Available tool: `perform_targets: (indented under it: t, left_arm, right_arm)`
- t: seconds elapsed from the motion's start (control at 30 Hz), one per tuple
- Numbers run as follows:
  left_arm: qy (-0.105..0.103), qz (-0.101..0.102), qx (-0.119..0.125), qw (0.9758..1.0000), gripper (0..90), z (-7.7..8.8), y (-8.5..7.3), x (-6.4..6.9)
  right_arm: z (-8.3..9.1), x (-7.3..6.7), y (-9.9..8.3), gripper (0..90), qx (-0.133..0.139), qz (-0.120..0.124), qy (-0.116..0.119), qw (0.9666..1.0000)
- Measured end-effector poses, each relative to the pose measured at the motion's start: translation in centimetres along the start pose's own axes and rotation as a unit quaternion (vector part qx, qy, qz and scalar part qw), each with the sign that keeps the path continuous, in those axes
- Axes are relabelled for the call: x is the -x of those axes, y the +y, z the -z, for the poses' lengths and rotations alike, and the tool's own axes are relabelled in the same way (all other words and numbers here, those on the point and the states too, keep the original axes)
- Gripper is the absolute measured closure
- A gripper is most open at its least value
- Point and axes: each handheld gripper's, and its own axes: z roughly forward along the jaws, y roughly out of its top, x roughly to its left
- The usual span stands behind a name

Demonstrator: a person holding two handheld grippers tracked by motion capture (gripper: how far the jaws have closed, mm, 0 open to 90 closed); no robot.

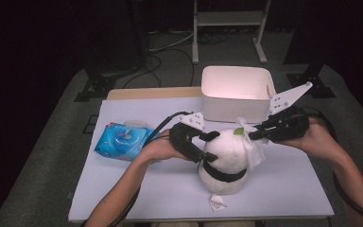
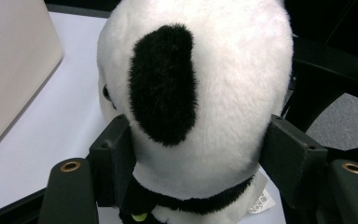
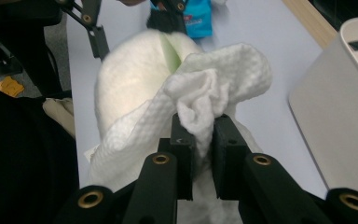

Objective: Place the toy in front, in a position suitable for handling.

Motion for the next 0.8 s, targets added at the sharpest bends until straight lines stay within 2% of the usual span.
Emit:
perform_targets:
  t: [0.07, 0.17, 0.23, 0.3, 0.33, 0.37, 0.4, 0.47, 0.53, 0.7, 0.8]
  left_arm:
    - [-0.002, -0.002, 0.001, 1.0, 31.7, -0.1, 0.0, 0.0]
    - [-0.001, -0.002, 0.001, 1.0, 31.7, -0.1, 0.2, 0.0]
    - [-0.003, -0.004, 0.002, 1.0, 31.9, -0.2, 0.3, 0.1]
    - [-0.005, -0.011, 0.004, 0.9999, 31.9, -0.4, 0.6, 0.3]
    - [-0.006, -0.016, 0.003, 0.9998, 32.1, -0.6, 0.9, 0.5]
    - [-0.006, -0.016, 0.003, 0.9998, 32.1, -0.6, 0.9, 0.5]
    - [-0.004, -0.018, -0.002, 0.9998, 32.1, -0.7, 1.1, 0.6]
    - [-0.002, -0.018, -0.005, 0.9998, 32.1, -0.6, 1.1, 0.5]
    - [-0.003, -0.015, -0.006, 0.9999, 32.1, -0.5, 0.9, 0.5]
    - [-0.004, -0.01, -0.001, 0.9999, 32.4, -0.3, 0.5, 0.3]
    - [-0.005, -0.009, 0.005, 0.9999, 32.6, -0.3, 0.4, 0.2]
  right_arm:
    - [0.1, 0.1, -0.4, 79.7, 0.001, -0.008, 0.0, 1.0]
    - [0.0, 0.1, -0.2, 79.7, 0.002, -0.004, 0.002, 1.0]
    - [0.0, 0.0, 0.2, 79.7, 0.01, -0.001, 0.011, 0.9999]
    - [-0.1, -0.2, 1.0, 79.7, 0.012, 0.009, 0.014, 0.9998]
    - [-0.5, -0.5, 2.0, 79.7, 0.008, 0.021, 0.019, 0.9996]
    - [-0.5, -0.5, 2.0, 79.7, 0.008, 0.021, 0.019, 0.9996]
    - [-1.1, -0.8, 2.9, 79.7, -0.005, 0.033, 0.021, 0.9992]
    - [-1.6, -1.0, 3.5, 79.6, -0.014, 0.038, 0.022, 0.9989]
    - [-2.0, -1.0, 3.9, 79.6, -0.014, 0.042, 0.024, 0.9987]
    - [-2.3, -0.9, 3.9, 79.6, -0.011, 0.041, 0.026, 0.9988]
    - [-1.9, -0.7, 3.4, 79.6, -0.01, 0.032, 0.025, 0.9991]
